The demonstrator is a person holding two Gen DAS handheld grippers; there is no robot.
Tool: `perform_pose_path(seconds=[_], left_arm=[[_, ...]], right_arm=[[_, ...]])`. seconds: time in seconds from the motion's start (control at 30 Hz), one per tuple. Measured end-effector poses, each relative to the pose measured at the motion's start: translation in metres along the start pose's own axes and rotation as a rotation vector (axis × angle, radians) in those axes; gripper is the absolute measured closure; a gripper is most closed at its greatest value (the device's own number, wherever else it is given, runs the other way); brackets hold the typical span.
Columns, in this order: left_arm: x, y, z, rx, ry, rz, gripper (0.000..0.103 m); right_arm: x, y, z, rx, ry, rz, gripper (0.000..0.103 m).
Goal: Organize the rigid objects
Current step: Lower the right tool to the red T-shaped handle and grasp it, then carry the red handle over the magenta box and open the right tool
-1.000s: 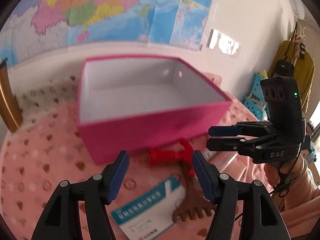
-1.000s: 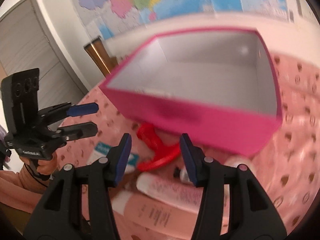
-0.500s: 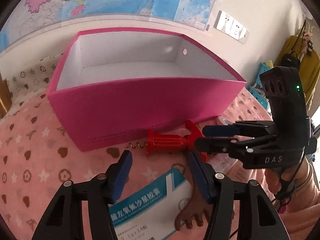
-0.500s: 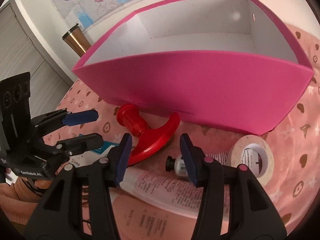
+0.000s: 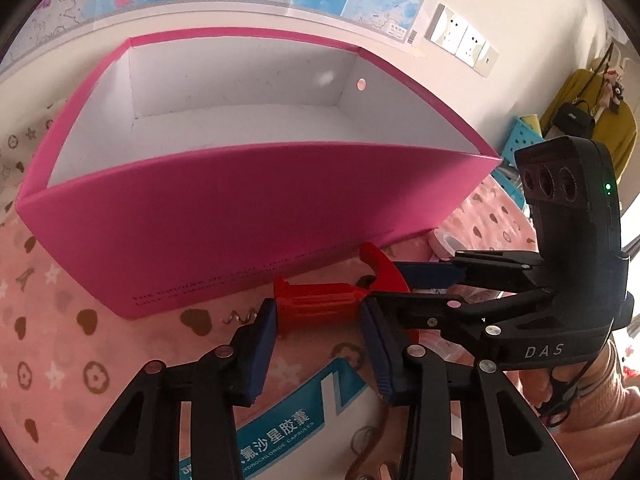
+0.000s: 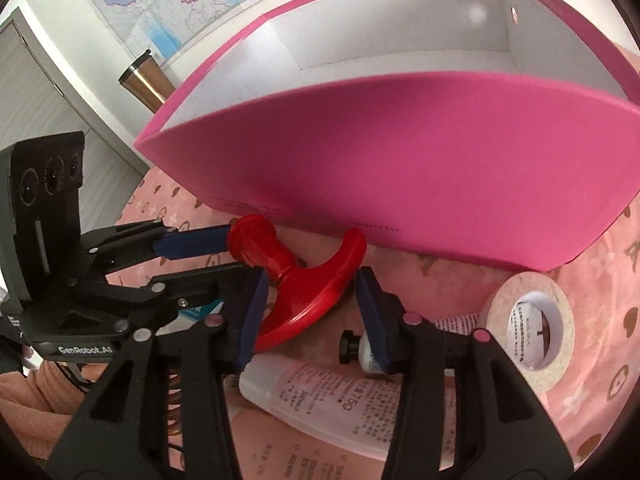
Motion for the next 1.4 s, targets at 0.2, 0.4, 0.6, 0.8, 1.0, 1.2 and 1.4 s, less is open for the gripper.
perform_pose_path(seconds=[0.2, 0.4, 0.6, 0.8, 1.0, 1.2, 1.4], left_arm=[[-0.001, -0.002, 0.006, -0.014, -0.042, 0.031, 0.060], [0.004, -0.004, 0.024, 0.013, -0.061, 0.034, 0.060], [0.010, -0.005, 0.042, 0.048, -0.071, 0.031, 0.060], [0.013, -0.004, 0.060, 0.082, -0.077, 0.036, 0.060], [0.019, 0.002, 0.079, 0.124, -0.077, 0.023, 0.060], [0.025, 0.014, 0.095, 0.168, -0.081, 0.013, 0.060], [0.030, 0.029, 0.105, 0.208, -0.078, 0.001, 0.060]], right_arm=[[-0.003, -0.001, 0.008, 0.024, 0.003, 0.007, 0.059], [-0.015, 0.003, 0.023, 0.069, 0.003, 0.048, 0.069], [-0.027, 0.001, 0.034, 0.092, 0.001, 0.084, 0.075], [-0.040, 0.000, 0.044, 0.110, 0.006, 0.115, 0.079], [-0.053, 0.002, 0.058, 0.128, -0.002, 0.163, 0.082], [-0.063, 0.011, 0.074, 0.157, -0.012, 0.212, 0.083], [-0.068, 0.022, 0.090, 0.187, -0.023, 0.248, 0.083]])
Point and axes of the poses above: each gripper's, at about its wrist camera, not at the fingertips, and z roughly against the way its jaws point, x to its right, y to its top, the point moved 7 cm from there along -z, roughly the way its jaws point, and after that the axes turned 15 degrees about y, right-handed, at the moved point
